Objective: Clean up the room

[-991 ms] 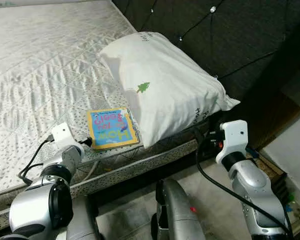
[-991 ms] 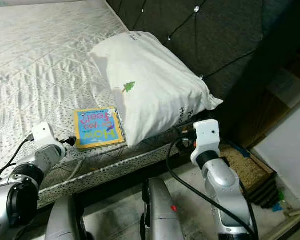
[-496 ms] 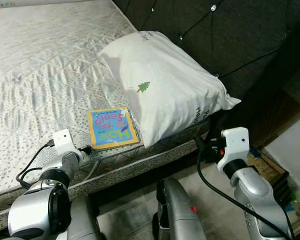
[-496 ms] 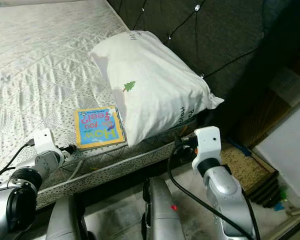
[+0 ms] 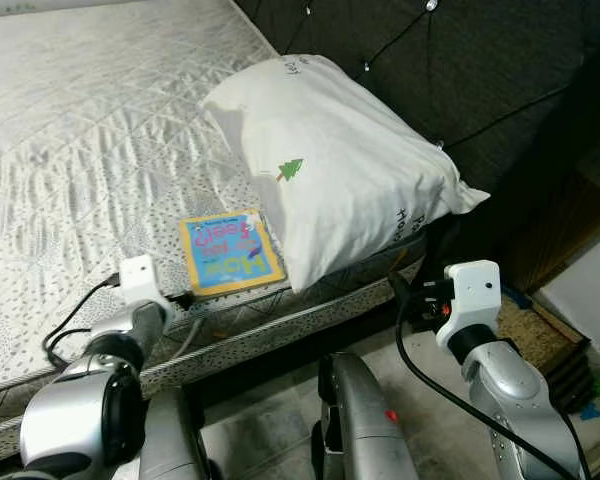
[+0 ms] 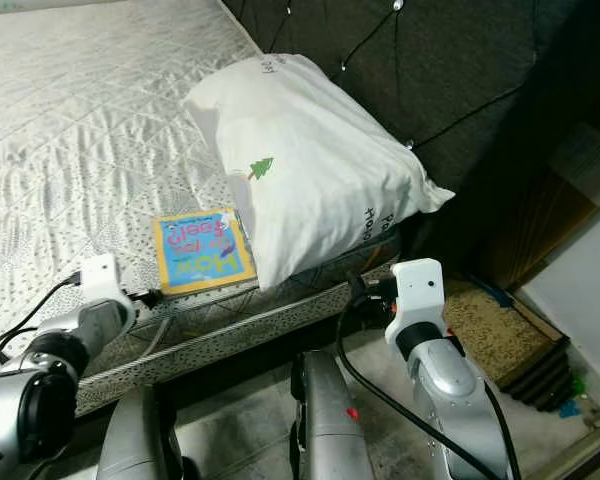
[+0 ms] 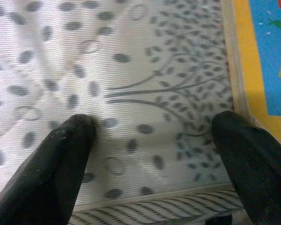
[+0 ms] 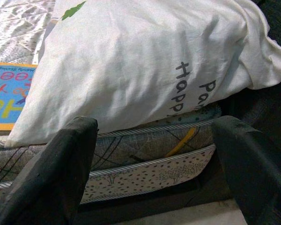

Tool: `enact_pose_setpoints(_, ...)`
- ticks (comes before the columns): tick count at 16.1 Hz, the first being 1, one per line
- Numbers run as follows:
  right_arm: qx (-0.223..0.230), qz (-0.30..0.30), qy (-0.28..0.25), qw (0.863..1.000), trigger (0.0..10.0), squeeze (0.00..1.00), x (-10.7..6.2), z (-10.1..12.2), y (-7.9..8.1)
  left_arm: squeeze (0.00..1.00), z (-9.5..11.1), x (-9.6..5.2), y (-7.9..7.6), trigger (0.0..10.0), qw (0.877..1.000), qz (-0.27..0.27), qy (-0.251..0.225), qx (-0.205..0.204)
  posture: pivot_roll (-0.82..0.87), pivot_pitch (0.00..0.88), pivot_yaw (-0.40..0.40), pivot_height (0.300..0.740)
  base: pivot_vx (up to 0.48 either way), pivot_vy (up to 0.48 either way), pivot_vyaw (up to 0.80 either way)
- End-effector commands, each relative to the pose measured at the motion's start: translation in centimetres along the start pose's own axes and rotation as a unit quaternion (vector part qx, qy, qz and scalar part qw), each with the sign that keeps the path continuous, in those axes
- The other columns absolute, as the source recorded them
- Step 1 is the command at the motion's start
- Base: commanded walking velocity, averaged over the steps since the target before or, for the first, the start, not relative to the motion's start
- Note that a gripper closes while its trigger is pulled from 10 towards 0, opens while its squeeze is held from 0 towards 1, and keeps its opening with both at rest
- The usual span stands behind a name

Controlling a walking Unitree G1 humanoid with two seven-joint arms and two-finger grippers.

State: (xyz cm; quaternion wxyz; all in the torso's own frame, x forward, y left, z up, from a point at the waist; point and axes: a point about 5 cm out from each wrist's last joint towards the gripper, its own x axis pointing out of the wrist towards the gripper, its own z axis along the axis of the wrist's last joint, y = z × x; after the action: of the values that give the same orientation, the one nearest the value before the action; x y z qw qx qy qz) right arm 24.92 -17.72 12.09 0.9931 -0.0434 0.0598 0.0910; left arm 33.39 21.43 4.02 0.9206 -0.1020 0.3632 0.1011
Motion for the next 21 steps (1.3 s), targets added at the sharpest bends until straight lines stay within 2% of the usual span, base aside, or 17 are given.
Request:
enact_pose_setpoints(1,-0.001,-0.005,-0.006,1.0,10.0,0.0,-0.3,0.5,-0.1,0.0,-0.2,0.0,-0.7,10.0,1.0,-0.014,0.009,0.011,-0.2,0.153,-0.045,0.562,0.0,0.0,0.0)
enact_pose_setpoints(5,-0.003,-0.005,-0.008,1.0,10.0,0.0,-0.1,0.5,-0.2,0.0,0.1,0.0,-1.6,10.0,0.999,-0.031,0.007,0.025,-0.2,0.142,-0.045,0.562,0.0,0.0,0.0)
enact_pose_setpoints(9,-0.004,-0.005,-0.011,1.0,10.0,0.0,0.1,0.6,-0.2,0.0,0.2,0.0,-1.8,10.0,0.999,-0.035,0.004,0.026,-0.2,0.131,-0.046,0.562,0.0,0.0,0.0)
enact_pose_setpoints(16,-0.004,0.001,-0.016,1.0,10.0,0.0,0.9,0.6,0.0,0.0,-0.7,0.1,-1.1,10.0,0.999,-0.039,0.008,0.007,-0.17,0.102,-0.052,0.562,0.0,0.0,0.0)
enact_pose_setpoints(21,0.001,0.007,-0.025,1.0,10.0,0.0,1.9,0.7,0.3,0.0,-0.5,-0.1,0.6,10.0,1.0,-0.015,-0.008,-0.015,-0.14,0.076,-0.053,0.562,0.0,0.0,0.0)
